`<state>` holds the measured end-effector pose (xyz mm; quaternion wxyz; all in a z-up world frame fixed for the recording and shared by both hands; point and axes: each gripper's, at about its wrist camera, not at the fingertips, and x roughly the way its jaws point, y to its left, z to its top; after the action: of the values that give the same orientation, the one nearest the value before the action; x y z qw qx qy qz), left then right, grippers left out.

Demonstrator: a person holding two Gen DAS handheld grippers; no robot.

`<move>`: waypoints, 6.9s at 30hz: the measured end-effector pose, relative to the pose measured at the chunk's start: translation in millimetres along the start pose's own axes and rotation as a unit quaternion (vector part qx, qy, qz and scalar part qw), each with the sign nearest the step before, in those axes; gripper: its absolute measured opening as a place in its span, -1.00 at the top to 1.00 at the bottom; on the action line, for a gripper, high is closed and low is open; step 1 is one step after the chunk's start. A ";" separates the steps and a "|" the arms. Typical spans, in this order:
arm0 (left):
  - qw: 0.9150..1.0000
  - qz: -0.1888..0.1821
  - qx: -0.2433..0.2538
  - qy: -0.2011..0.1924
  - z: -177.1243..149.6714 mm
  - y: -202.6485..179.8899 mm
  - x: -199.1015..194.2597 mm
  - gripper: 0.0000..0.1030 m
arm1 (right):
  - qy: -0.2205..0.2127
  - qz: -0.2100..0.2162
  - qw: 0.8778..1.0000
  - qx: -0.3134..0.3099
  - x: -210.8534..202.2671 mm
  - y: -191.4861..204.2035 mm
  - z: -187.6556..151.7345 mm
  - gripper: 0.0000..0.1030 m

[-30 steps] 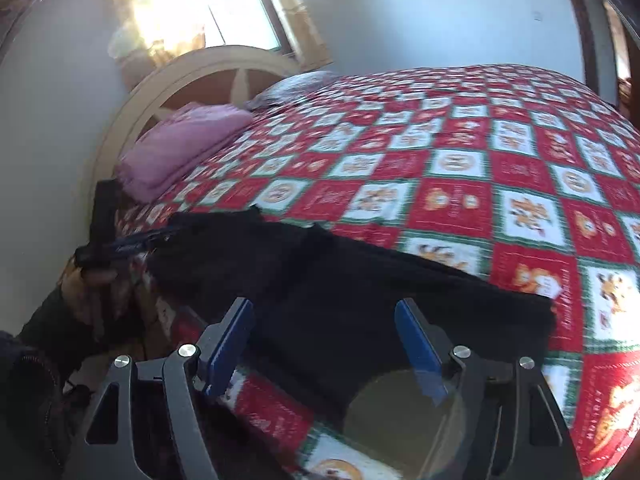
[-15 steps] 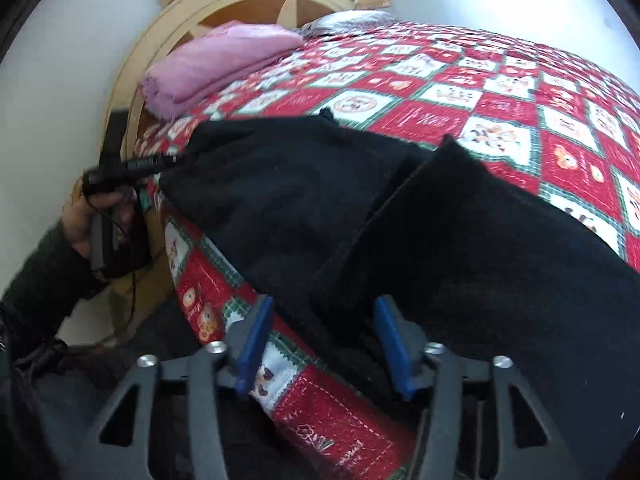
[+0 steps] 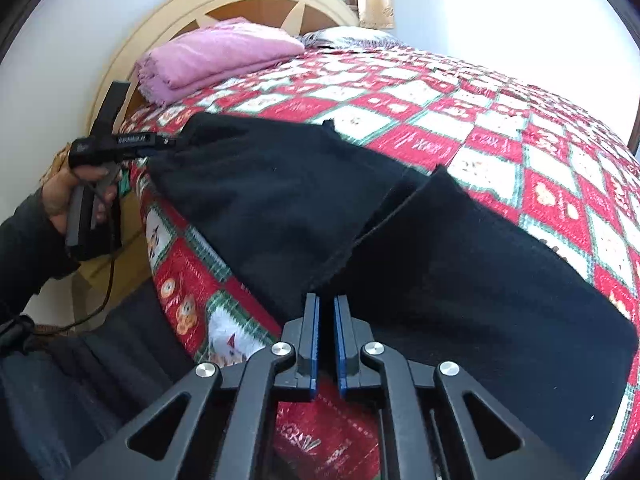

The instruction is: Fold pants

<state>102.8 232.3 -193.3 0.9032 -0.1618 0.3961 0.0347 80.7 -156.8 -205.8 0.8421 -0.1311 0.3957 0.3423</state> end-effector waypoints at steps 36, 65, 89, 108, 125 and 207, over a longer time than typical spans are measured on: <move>0.998 0.054 0.023 -0.020 -8.2 -14.6 1.2 -0.15 | -0.036 0.027 0.996 0.083 -12.7 -28.5 -8.9 -0.18; 0.968 -0.231 -0.056 -0.080 24.0 -25.2 -56.2 0.54 | -0.058 -0.002 0.993 0.106 -35.6 -41.3 -4.5 -0.18; 0.928 -0.337 0.160 -0.020 31.1 -260.3 -70.1 0.55 | -0.096 -0.100 0.945 0.297 -117.3 -160.7 -67.8 -0.18; 0.900 -0.335 0.263 0.088 -35.1 -391.3 -17.4 0.55 | -0.133 -0.120 0.911 0.370 -141.7 -210.6 -95.4 -0.19; 0.886 -0.331 0.319 0.058 -69.8 -399.4 -33.1 -0.16 | -0.148 -0.112 0.898 0.399 -146.9 -223.0 -107.0 -0.19; 0.969 -0.149 0.195 0.033 -55.3 -258.4 31.4 -1.00 | 0.017 -0.117 0.965 0.236 -113.9 -132.9 -82.9 0.27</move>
<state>134.7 -31.7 -182.7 0.8988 -0.0410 0.3960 -0.1837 71.8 -348.6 -180.4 0.8763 0.0198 0.4616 0.1363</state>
